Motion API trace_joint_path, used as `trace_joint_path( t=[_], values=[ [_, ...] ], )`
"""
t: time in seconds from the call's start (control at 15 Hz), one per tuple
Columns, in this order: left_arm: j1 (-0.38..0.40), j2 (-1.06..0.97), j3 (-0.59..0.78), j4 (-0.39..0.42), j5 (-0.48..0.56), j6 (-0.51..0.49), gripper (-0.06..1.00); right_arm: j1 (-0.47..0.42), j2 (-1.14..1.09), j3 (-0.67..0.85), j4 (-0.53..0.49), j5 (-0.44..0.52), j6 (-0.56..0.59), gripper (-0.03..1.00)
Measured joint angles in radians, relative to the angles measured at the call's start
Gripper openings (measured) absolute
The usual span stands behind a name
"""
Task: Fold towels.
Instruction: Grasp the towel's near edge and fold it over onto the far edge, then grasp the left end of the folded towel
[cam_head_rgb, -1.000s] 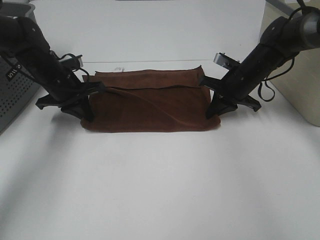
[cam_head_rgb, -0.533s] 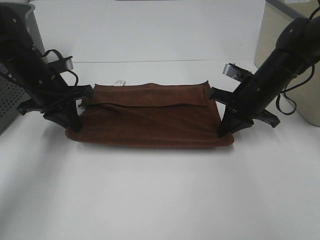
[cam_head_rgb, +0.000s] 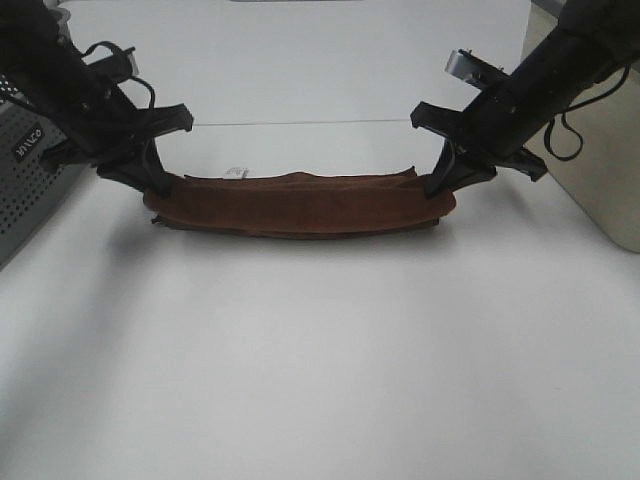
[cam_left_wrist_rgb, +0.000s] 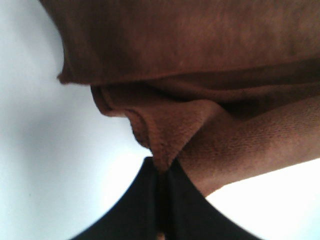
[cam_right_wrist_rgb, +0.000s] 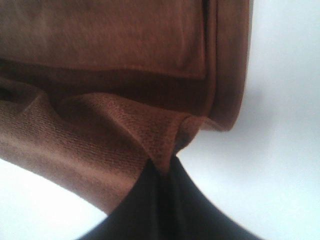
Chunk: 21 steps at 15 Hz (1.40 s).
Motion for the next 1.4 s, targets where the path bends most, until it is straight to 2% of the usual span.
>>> trace_joint_path(
  t=[0.07,0.27,0.47,0.53,0.6,0.67,0.8,0.87,0.93,1.13,1.33,1.4],
  values=[
    [0.008,0.045,-0.085,0.003,0.000,-0.026,0.01,0.000,0.059,-0.104,-0.001,0.019,0.017,0.00],
    [0.034,0.171,-0.211,0.010,-0.032,-0.050,0.01,0.000,0.173,-0.278,-0.001,0.032,0.047,0.00],
    [0.036,0.254,-0.274,-0.003,-0.067,-0.051,0.01,0.000,0.250,-0.333,-0.003,0.032,0.053,0.01],
    [0.036,0.266,-0.279,-0.007,-0.069,-0.051,0.03,0.000,0.265,-0.336,-0.003,0.031,0.063,0.06],
    [0.036,0.270,-0.280,-0.012,-0.069,-0.051,0.10,0.000,0.269,-0.336,-0.003,0.032,0.069,0.16],
    [0.036,0.271,-0.286,-0.015,-0.067,-0.051,0.23,0.000,0.269,-0.336,0.005,0.032,0.071,0.32],
    [0.038,0.271,-0.316,-0.012,-0.057,-0.041,0.65,0.000,0.262,-0.337,0.012,0.039,0.071,0.67],
    [0.038,0.270,-0.327,-0.003,-0.055,-0.017,0.82,0.000,0.252,-0.337,0.006,0.042,0.071,0.78],
    [0.038,0.268,-0.331,0.004,-0.054,-0.008,0.89,0.000,0.240,-0.337,-0.006,0.044,0.071,0.82],
    [0.035,0.300,-0.332,0.008,-0.042,-0.006,0.93,0.000,0.217,-0.339,-0.026,0.047,0.071,0.85],
    [0.010,0.327,-0.334,0.007,-0.069,-0.001,0.90,0.000,0.217,-0.339,-0.031,0.047,0.071,0.85],
    [-0.005,0.333,-0.334,0.007,-0.099,0.002,0.86,0.000,0.217,-0.339,-0.032,0.047,0.071,0.85]
  ],
)
